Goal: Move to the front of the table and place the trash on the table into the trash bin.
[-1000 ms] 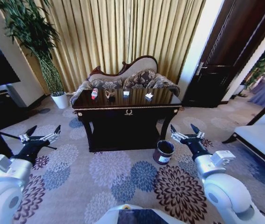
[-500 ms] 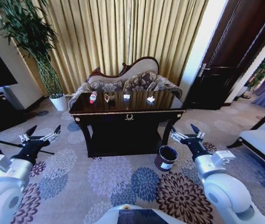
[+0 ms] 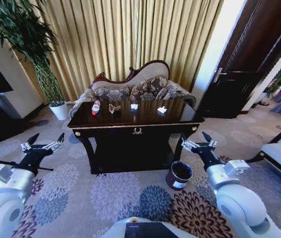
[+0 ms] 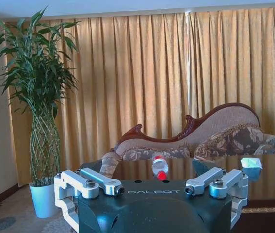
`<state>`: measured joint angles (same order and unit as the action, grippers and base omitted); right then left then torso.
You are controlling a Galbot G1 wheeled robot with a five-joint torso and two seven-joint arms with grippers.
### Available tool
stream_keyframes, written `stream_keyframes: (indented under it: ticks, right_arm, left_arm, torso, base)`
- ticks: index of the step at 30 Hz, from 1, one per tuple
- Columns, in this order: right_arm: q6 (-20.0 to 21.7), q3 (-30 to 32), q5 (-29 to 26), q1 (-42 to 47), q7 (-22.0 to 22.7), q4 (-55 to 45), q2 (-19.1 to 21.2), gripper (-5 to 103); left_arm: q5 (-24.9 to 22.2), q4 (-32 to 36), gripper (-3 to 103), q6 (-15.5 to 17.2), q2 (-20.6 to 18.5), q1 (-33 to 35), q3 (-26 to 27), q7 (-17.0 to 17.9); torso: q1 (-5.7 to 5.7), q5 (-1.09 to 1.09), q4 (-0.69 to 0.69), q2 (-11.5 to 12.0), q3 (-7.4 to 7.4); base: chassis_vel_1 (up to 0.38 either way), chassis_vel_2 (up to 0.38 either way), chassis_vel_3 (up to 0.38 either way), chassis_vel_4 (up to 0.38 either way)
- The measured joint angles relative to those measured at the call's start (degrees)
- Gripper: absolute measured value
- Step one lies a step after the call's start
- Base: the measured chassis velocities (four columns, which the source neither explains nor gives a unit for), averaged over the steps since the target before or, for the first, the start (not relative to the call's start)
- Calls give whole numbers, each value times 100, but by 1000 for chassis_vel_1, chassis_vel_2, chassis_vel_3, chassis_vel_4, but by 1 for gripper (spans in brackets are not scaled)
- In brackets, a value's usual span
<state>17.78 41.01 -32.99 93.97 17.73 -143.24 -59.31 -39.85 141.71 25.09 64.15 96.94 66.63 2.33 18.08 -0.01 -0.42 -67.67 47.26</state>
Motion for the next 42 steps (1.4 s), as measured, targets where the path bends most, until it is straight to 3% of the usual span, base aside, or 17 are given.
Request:
stream_keyframes:
  ticks: [42]
  right_arm:
    - [0,0,0,-1,0,0,0,100]
  left_arm:
    - [0,0,100,0,0,-1,0,0]
  torso:
    - [3,1,-1,1,1]
  base:
    - [-126,127,130,-129]
